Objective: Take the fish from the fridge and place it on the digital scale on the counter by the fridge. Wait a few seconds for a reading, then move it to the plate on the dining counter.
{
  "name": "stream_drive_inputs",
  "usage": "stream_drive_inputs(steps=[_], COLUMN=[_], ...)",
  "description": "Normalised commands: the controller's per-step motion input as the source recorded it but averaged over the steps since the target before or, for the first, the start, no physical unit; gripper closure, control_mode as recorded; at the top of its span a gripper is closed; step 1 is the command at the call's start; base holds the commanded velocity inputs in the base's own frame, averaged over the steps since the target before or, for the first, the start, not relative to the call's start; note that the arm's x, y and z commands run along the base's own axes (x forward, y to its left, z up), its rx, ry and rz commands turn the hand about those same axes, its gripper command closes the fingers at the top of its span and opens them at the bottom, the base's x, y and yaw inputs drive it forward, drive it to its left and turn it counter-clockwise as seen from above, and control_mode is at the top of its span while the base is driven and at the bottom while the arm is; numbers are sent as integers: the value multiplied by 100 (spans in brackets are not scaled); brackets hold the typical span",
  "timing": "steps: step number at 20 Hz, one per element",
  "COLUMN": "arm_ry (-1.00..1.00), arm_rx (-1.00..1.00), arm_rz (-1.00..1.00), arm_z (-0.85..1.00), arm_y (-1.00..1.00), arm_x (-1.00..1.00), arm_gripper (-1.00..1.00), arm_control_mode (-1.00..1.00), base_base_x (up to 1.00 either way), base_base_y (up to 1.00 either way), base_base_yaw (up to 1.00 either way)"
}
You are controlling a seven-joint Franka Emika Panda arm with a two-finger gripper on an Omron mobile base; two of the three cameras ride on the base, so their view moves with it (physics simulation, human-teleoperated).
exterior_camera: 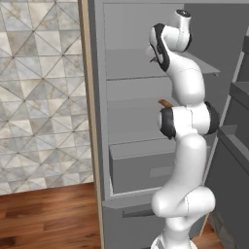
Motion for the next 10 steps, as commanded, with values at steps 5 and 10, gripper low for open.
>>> stream_drive_inputs(steps=[5, 10], arm_ry=[-15, -15], arm_rx=[6, 2], arm_rz=[0, 3], arm_z=[0, 0], arm_y=[0, 0], arm_x=[-73, -88], arm_gripper=[100, 100], arm_control_mode=[-100, -100], base_base_x=[0, 0], base_base_y=[0, 0], base_base_yaw=[0, 0])
